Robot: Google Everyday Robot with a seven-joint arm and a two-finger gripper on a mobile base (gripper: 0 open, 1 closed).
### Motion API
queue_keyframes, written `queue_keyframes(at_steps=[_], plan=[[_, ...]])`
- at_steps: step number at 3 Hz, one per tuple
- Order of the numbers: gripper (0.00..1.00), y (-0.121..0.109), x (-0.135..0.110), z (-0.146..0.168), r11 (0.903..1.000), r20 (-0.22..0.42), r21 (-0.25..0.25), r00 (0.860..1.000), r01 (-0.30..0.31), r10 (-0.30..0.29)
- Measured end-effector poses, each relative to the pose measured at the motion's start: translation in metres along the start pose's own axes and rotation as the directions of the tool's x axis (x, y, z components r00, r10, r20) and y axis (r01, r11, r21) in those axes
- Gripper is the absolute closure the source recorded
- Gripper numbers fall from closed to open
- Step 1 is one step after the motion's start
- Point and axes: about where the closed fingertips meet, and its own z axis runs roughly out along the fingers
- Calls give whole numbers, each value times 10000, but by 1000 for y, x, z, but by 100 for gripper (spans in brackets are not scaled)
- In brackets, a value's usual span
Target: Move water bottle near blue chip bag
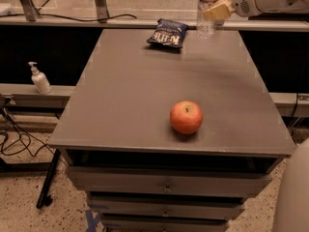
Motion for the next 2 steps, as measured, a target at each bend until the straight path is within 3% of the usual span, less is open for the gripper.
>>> queue_keyframes(at_steps=[2], plan=[[100,10,2,54,9991,-193,-385,9997,-172,165]])
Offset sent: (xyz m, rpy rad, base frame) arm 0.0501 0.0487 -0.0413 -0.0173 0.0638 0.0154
